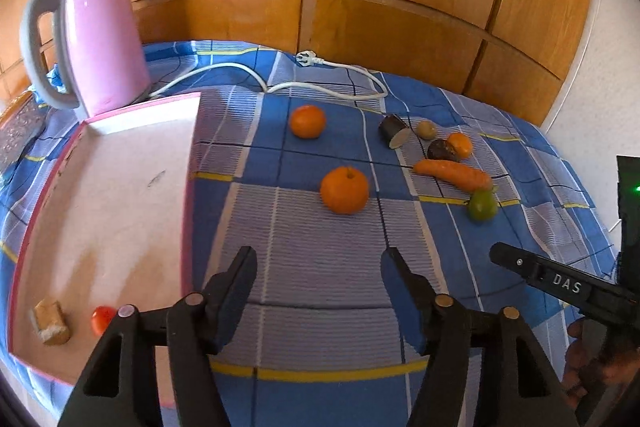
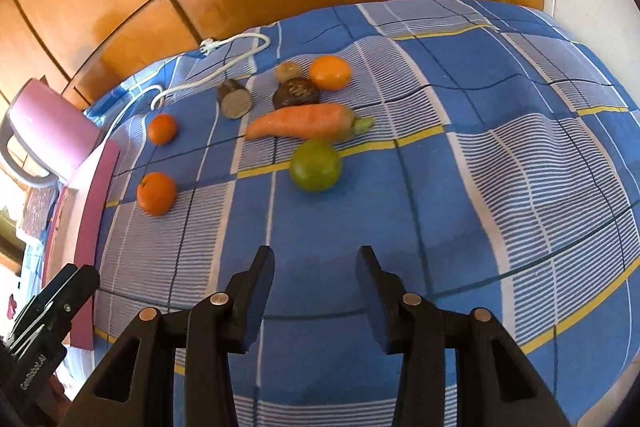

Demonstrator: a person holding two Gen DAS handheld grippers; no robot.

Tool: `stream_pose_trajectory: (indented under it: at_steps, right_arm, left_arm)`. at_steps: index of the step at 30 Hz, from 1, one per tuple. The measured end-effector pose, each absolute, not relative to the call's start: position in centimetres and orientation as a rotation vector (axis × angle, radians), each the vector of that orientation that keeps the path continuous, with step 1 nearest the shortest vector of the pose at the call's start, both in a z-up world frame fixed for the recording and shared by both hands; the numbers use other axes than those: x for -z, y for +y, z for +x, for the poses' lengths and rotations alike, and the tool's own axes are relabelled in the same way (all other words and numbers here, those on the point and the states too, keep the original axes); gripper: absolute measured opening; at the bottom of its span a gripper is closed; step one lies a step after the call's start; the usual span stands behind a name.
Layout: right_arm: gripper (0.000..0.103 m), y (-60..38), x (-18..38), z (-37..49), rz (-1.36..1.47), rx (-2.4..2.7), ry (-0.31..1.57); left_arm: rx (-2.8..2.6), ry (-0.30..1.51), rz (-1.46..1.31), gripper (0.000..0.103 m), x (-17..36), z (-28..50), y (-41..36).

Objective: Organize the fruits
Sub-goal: 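Move the left tool to the orange and grasp it, then hold the orange in the left tool while the right tool grasps the green lime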

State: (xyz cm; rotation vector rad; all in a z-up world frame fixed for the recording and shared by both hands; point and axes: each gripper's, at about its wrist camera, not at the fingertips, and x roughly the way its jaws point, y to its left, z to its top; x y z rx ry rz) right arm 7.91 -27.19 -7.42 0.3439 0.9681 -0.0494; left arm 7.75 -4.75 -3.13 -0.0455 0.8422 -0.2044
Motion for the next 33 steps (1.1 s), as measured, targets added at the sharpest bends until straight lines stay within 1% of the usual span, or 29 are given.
stream_pose_trajectory:
  at_steps: [4,8,13,20,21,22,24,25,26,27,29,30,31,32,33]
  right_arm:
    - [0.043,-27.8,7.4,8.6,0.349,0.056,0.968]
    - [0.043,-28.0,7.3,9.6,0.35,0.057,0.962]
    - [0.043,-28.0,7.1,11.3,0.338,0.056,0.945]
    - [0.043,-27.3,7.9,13.6,0.279,0.048,0.935]
    - [0.036,-27.2,8.1,13.8,0.267,0.05,0.933]
    - [0.034,-27.2,8.3,14.0,0.255,0.057,0.933]
    - [0.034,-27.0,8.4,14.0,0.238,0.055,0.917]
    - [0.034,-26.9,8.5,14.0,0.227,0.052,0.915]
    - [0.034,-26.9,8.6,14.0,0.224,0.05,0.913]
    - [0.034,-27.0,8.6,13.9,0.228,0.047,0.911]
    - [0.035,-27.1,8.7,13.9,0.235,0.042,0.909]
    - [0.035,-27.1,8.8,13.9,0.228,0.039,0.91]
    - [0.037,-27.0,8.8,13.9,0.22,0.036,0.908]
    - [0.04,-26.9,8.8,13.8,0.221,0.029,0.9]
    - [0.047,-26.8,8.9,13.7,0.229,0.014,0.887]
  left_arm:
    - [0.21,0.857,-0.031,0.066,3.6,9.1,-5.5]
    - [0.204,0.864,-0.025,0.071,3.9,10.6,-6.0]
    - [0.199,0.866,-0.032,0.074,4.2,12.7,-6.6]
    - [0.197,0.903,-0.049,0.074,5.7,15.3,-7.2]
    - [0.197,0.905,-0.053,0.074,5.9,15.7,-7.3]
    - [0.197,0.908,-0.057,0.074,6.1,16.0,-7.3]
    - [0.202,0.916,-0.063,0.073,6.6,16.6,-7.4]
    - [0.203,0.922,-0.064,0.07,6.9,16.9,-7.5]
    - [0.206,0.927,-0.064,0.064,7.2,17.1,-7.5]
    - [0.2,0.912,-0.048,0.062,7.3,17.1,-7.7]
    - [0.23,0.902,-0.039,0.047,7.4,17.1,-8.0]
    - [0.24,0.9,-0.038,0.044,7.3,17.2,-8.2]
    - [0.245,0.9,-0.04,0.041,7.3,17.3,-8.2]
    - [0.244,0.9,-0.042,0.041,7.4,17.3,-8.2]
    - [0.243,0.897,-0.045,0.041,7.4,17.3,-8.2]
